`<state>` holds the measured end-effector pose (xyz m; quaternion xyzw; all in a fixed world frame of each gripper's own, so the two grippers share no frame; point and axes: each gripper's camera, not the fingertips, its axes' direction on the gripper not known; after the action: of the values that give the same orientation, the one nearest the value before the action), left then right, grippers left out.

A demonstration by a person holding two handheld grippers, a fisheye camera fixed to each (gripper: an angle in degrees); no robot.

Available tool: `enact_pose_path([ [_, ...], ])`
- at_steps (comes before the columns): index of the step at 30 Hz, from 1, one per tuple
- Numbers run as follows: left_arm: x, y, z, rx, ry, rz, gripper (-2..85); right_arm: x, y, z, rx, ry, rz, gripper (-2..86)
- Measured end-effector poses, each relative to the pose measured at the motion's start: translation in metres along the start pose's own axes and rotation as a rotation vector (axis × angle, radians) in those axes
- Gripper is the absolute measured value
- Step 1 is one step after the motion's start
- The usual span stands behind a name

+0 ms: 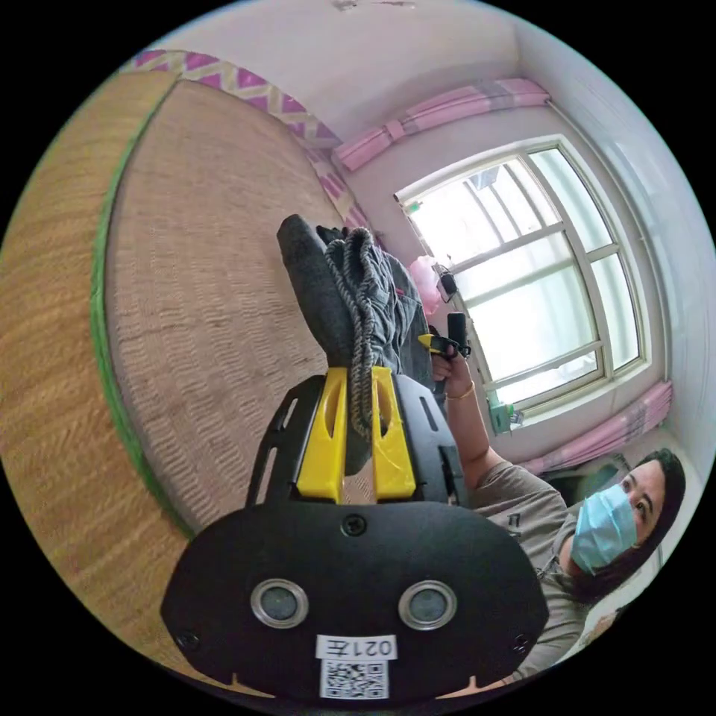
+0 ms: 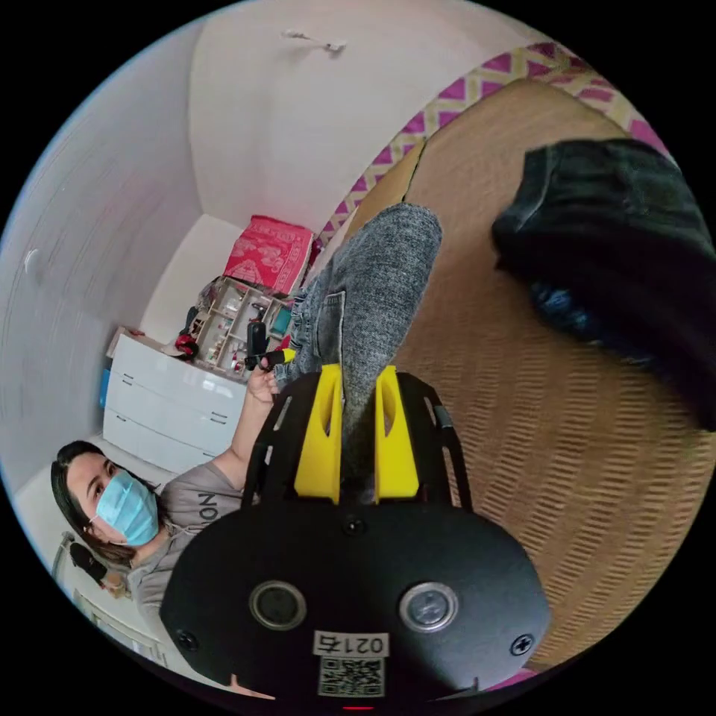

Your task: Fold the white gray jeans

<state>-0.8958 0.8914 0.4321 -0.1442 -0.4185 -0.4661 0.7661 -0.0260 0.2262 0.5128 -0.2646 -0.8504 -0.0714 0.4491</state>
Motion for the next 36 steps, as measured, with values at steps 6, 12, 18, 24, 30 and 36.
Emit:
enact_pose_path([
  [6,0.083,-0.22,0.163,-0.018,0.05,0.069,5.1,0.021,-0.058,-0.156,0.205,0.176,0.056,7.2],
  [12,0.087,-0.341,0.293,-0.053,-0.113,0.076,5.5,0.07,-0.126,-0.175,0.219,0.43,0.171,7.8],
  [18,-0.031,-0.32,0.318,-0.003,0.163,-0.085,6.7,0.075,-0.137,-0.127,0.103,0.835,0.165,10.6],
  [24,-0.009,-0.251,0.219,0.029,-0.018,0.07,-0.5,-0.046,-0.113,-0.091,0.219,1.006,-0.253,2.8],
  [30,0.053,-0.109,0.14,-0.068,-0.235,0.208,-0.9,-0.029,-0.134,-0.021,-0.041,0.974,-0.051,-0.4],
  [36,0.083,0.089,0.01,0.003,-0.32,0.217,-1.0,-0.203,-0.134,0.047,0.101,0.972,-0.36,-0.6],
])
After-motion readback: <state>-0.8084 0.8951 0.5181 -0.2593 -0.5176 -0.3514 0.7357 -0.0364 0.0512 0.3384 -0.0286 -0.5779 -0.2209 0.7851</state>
